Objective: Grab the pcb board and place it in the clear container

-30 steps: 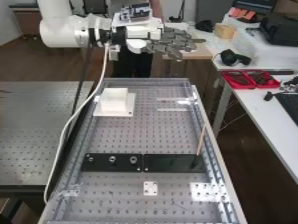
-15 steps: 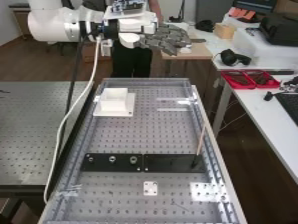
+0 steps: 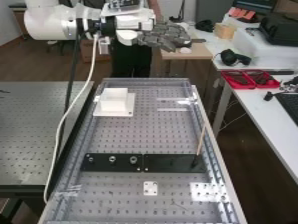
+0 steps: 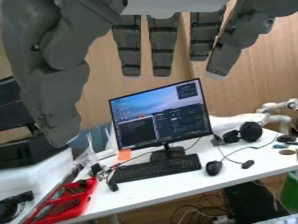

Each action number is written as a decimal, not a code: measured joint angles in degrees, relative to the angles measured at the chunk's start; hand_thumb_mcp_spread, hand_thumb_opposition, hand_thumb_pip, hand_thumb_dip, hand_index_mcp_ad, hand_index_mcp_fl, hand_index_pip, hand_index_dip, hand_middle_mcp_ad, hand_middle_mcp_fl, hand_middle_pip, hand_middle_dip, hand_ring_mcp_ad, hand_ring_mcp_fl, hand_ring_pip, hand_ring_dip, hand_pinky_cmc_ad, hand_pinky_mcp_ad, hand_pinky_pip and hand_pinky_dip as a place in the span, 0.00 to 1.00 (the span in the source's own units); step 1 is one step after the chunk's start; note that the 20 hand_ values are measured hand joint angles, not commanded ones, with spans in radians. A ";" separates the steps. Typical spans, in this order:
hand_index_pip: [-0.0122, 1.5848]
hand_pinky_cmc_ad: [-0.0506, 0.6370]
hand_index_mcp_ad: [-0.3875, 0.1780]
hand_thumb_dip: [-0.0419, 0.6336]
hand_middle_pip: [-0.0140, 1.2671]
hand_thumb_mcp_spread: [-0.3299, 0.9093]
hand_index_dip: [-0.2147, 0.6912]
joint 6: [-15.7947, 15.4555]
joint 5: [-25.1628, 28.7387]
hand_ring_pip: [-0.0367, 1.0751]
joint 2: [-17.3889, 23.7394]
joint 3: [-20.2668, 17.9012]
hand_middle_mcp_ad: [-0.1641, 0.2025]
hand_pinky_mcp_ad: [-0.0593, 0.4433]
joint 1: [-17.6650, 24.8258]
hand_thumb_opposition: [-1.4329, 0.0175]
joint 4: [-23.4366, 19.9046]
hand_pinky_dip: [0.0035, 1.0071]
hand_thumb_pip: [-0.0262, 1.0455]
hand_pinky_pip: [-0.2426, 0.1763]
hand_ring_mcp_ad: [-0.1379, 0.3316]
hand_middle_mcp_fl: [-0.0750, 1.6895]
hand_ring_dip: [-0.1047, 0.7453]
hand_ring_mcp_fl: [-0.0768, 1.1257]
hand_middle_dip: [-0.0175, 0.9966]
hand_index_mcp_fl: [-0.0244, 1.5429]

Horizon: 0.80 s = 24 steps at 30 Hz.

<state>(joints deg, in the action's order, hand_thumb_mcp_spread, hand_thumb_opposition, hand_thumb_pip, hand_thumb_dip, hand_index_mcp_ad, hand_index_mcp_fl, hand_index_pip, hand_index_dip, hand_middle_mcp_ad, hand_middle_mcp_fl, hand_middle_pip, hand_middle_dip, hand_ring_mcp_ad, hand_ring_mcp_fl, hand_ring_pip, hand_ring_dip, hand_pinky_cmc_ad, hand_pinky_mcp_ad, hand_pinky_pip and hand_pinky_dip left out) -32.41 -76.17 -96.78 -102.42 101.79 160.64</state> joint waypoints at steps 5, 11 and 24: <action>0.07 0.52 0.60 0.34 0.11 0.53 0.52 -0.29 0.07 0.12 0.22 -0.07 0.65 0.41 0.04 0.48 -0.03 0.62 0.53 0.35 0.70 0.13 0.10 0.06 0.17 0.16; 0.07 0.52 0.60 0.34 0.11 0.53 0.52 -0.18 0.22 0.12 0.34 -0.17 0.65 0.41 0.06 0.48 -0.02 0.62 0.53 0.35 0.70 0.13 0.10 0.06 0.17 0.16; 0.07 0.52 0.61 0.34 0.11 0.54 0.53 -0.54 0.63 0.12 0.63 -0.29 0.65 0.42 0.41 0.48 -0.06 0.62 0.53 0.35 0.70 0.13 0.10 0.06 0.17 0.15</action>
<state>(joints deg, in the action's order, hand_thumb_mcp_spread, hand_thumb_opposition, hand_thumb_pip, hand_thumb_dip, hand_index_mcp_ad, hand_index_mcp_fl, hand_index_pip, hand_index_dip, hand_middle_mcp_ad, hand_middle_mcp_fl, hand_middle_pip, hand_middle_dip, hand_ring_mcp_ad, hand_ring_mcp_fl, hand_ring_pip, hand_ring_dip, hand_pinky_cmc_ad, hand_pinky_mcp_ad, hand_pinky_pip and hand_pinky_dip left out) -32.94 -75.53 -96.15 -102.71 102.20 160.58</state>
